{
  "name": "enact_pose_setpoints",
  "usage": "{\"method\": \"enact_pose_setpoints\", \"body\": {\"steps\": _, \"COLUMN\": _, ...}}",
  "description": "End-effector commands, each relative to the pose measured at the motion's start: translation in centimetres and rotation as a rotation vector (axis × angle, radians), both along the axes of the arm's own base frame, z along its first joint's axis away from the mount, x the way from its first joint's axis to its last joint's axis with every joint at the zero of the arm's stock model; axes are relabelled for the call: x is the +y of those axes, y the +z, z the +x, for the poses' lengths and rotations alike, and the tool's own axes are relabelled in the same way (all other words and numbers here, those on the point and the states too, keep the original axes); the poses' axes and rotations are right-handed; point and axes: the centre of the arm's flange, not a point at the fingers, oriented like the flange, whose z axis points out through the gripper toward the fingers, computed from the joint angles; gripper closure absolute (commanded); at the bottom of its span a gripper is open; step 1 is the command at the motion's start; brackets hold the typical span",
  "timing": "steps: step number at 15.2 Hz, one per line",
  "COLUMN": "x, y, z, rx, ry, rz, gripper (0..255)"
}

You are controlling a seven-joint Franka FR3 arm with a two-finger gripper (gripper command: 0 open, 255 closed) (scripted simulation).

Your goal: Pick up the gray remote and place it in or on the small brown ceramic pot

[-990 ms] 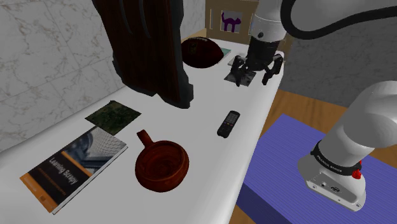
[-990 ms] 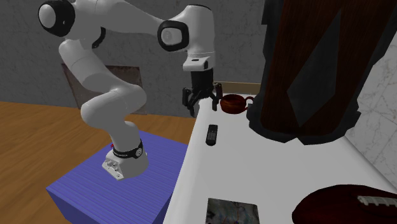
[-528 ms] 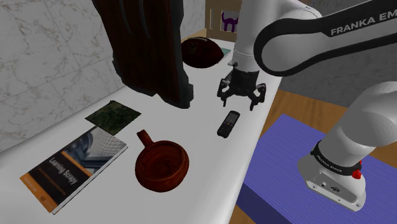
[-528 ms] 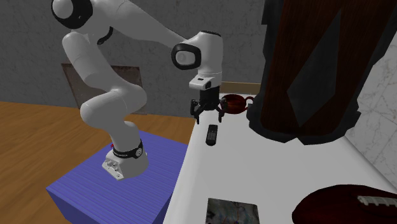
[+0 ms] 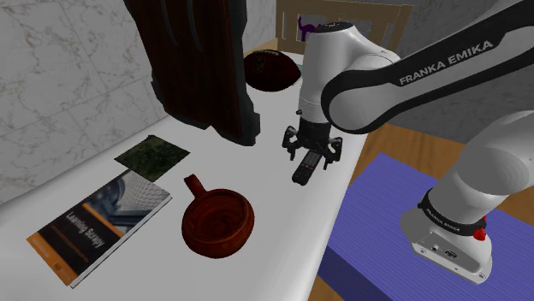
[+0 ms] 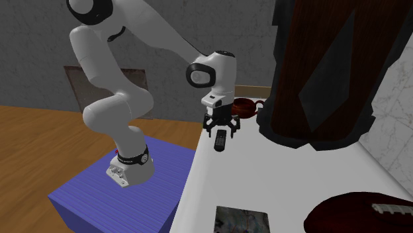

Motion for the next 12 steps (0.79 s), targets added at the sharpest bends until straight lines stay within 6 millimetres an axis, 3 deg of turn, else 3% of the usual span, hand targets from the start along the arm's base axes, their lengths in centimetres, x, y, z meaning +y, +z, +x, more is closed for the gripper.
{"method": "enact_pose_setpoints", "body": {"steps": 1, "x": -0.03, "y": -1.08, "z": -0.02, "rx": -0.001, "ry": -0.001, "rz": 0.001, "gripper": 0}}
{"method": "enact_pose_setpoints", "body": {"steps": 3, "x": -0.04, "y": -1.91, "z": -0.01, "rx": -0.001, "ry": -0.001, "rz": 0.001, "gripper": 0}}
{"method": "enact_pose_setpoints", "body": {"steps": 10, "x": -0.04, "y": -1.91, "z": -0.02, "rx": -0.001, "ry": -0.001, "rz": 0.001, "gripper": 0}}
{"method": "enact_pose_setpoints", "body": {"steps": 11, "x": -0.04, "y": -1.91, "z": -0.02, "rx": -0.001, "ry": -0.001, "rz": 0.001, "gripper": 255}}
{"method": "enact_pose_setpoints", "body": {"steps": 12, "x": -0.04, "y": -1.91, "z": -0.02, "rx": -0.001, "ry": -0.001, "rz": 0.001, "gripper": 255}}
